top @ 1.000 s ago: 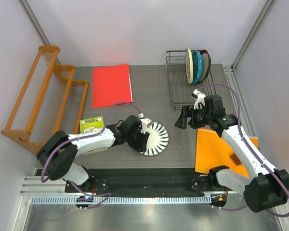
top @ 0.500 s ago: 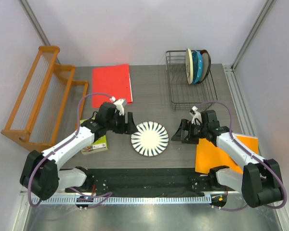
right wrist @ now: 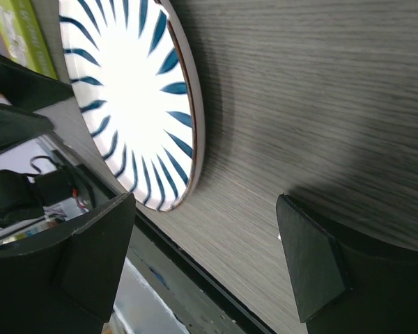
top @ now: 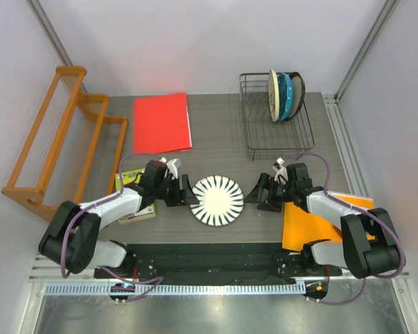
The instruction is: Load the plates into the dish rack
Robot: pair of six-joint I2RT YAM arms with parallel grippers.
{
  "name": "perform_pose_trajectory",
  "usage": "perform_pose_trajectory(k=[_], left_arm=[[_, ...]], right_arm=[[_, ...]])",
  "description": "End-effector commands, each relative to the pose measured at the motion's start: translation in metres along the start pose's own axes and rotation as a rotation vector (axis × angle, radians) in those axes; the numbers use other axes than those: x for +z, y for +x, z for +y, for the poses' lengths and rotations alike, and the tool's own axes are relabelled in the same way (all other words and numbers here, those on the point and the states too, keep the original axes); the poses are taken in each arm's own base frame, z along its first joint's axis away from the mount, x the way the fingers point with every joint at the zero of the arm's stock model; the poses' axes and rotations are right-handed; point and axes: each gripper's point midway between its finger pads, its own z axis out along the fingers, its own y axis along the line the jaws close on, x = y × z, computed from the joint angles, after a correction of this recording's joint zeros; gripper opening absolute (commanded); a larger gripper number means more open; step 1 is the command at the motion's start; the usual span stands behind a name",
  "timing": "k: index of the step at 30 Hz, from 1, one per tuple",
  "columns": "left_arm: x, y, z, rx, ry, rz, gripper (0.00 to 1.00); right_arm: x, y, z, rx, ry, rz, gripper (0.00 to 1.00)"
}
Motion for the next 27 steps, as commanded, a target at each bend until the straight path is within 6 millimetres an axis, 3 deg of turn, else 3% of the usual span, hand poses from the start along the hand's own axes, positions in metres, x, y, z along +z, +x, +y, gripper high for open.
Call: perform_pose_trajectory(k=[1, 6, 9, 10, 11, 16, 22, 27], left_arm=[[0.015, -0.016, -0.009, -0.027, 0.078, 0.016, 0.62], [0.030, -0.007, -0.002, -0.049, 0.085, 0.108, 0.52], [0.036, 0.002, 0.000, -0.070, 0.107, 0.154, 0.38], [0.037, 0.004, 0.001, -0.073, 0.110, 0.161, 0.27], [0.037, 0.010, 0.003, -0.082, 0.118, 0.181, 0.22], [0.042, 0.020, 0.009, -0.102, 0.129, 0.222, 0.03], [0.050, 0.016, 0.012, -0.120, 0.132, 0.234, 0.00], [0.052, 0.006, 0.011, -0.117, 0.126, 0.199, 0.00]], right_arm=[[0.009, -0.013, 0.005, -0.006, -0.054, -0.045, 0.88], [0.017, -0.013, 0.002, 0.008, -0.074, -0.032, 0.89], [0.026, -0.012, 0.000, 0.018, -0.085, -0.003, 0.89], [0.030, -0.009, -0.003, 0.026, -0.088, 0.022, 0.89], [0.033, -0.009, -0.006, 0.030, -0.086, 0.036, 0.88], [0.044, -0.001, -0.008, 0.015, -0.105, 0.131, 0.83], [0.046, 0.004, 0.002, -0.017, -0.124, 0.158, 0.77], [0.042, 0.008, 0.007, -0.076, -0.124, 0.194, 0.65]])
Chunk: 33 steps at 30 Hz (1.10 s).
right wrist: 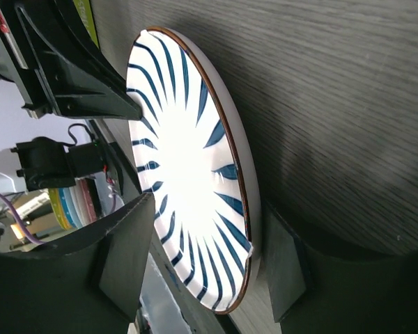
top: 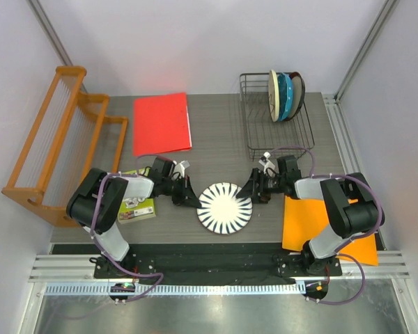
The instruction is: Load the plates into the dish rack
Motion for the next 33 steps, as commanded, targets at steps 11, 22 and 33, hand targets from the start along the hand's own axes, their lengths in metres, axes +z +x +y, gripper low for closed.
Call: perform_pose_trajectory(k=[11, 22, 33], left_arm=[[0.002, -0.034, 0.011, 0.086, -0.072, -0.134, 0.03], [-0.003, -0.039, 0.010, 0.114, -0.095, -0.157, 0.30], [0.002, -0.035, 0.013, 0.096, -0.071, -0.144, 0.03]], right_arm=[[0.000, 0.040, 0.005, -0.088, 0.007, 0.130, 0.50], [0.000, 0.029, 0.027, -0.075, -0.070, 0.066, 0.36], [0.007, 0.010, 0.032, -0.048, -0.087, -0.022, 0.41]])
